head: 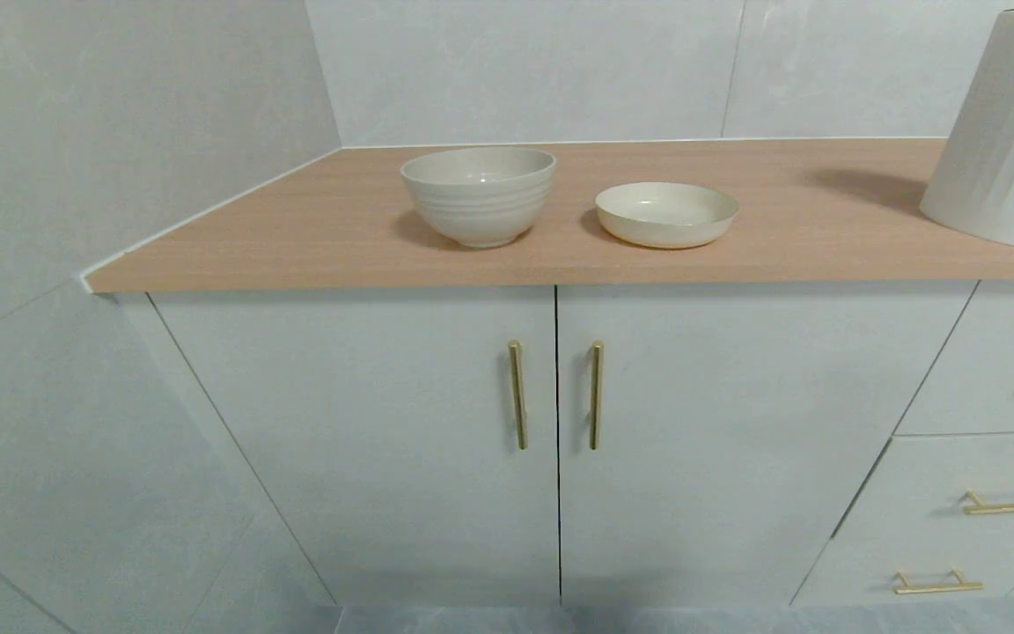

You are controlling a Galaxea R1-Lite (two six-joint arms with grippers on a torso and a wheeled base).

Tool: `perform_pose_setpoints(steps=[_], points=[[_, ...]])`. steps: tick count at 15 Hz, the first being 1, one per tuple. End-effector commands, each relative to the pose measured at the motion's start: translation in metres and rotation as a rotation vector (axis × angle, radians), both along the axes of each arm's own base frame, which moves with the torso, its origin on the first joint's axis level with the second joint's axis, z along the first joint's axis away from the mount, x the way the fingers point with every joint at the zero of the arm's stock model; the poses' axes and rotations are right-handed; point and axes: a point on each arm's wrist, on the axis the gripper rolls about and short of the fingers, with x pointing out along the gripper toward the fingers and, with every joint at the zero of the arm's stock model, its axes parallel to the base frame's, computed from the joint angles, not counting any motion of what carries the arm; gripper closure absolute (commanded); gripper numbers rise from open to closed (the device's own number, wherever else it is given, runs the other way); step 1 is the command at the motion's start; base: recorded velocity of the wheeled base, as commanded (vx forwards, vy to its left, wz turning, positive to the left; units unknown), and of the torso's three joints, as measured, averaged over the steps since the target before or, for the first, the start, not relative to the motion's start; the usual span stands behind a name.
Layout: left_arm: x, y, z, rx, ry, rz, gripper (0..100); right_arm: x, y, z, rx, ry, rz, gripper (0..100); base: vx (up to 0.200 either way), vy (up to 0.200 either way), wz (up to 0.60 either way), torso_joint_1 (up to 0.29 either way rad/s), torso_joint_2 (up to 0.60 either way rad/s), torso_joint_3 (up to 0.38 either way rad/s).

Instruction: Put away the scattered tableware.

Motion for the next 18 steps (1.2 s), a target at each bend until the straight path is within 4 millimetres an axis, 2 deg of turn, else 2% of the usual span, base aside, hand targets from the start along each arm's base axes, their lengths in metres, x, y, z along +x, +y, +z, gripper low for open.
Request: perform_pose_setpoints(steps=[1,4,5,6,8,10,13,14,16,18], points=[[0.0,0.0,0.0,0.001,0.0,0.0,0,0.067,0.029,0.028,-0.007,0.214,0.269,0,0.0,0.0,0.0,0.0,0.0,0.0],[0.0,0.0,0.0,0.001,0.0,0.0,0,0.108,0.059,0.03,0.002,0.222,0.37,0,0.0,0.0,0.0,0.0,0.0,0.0],[0.0,0.0,0.0,-0.001,0.0,0.0,0,0.133,0.078,0.028,0.029,0.228,0.395,0,0.0,0.0,0.0,0.0,0.0,0.0],[0.0,0.0,0.0,0.001,0.0,0.0,0,0.149,0.091,0.025,0.044,0.234,0.411,0,0.0,0.0,0.0,0.0,0.0,0.0],[0.0,0.0,0.0,-0.001,0.0,0.0,0,0.179,0.119,0.011,0.067,0.278,0.445,0,0.0,0.0,0.0,0.0,0.0,0.0],[0.0,0.0,0.0,-0.001,0.0,0.0,0,0.202,0.138,-0.003,0.128,0.272,0.451,0,0.0,0.0,0.0,0.0,0.0,0.0],[0.0,0.0,0.0,-0.001,0.0,0.0,0,0.228,0.161,-0.015,0.169,0.213,0.473,0,0.0,0.0,0.0,0.0,0.0,0.0],[0.0,0.0,0.0,-0.001,0.0,0.0,0,0.238,0.168,-0.025,0.167,0.217,0.471,0,0.0,0.0,0.0,0.0,0.0,0.0],[0.0,0.0,0.0,-0.001,0.0,0.0,0,0.244,0.175,-0.036,0.159,0.204,0.438,0,0.0,0.0,0.0,0.0,0.0,0.0],[0.0,0.0,0.0,0.001,0.0,0.0,0,0.246,0.179,-0.036,0.163,0.161,0.379,0,0.0,0.0,0.0,0.0,0.0,0.0]])
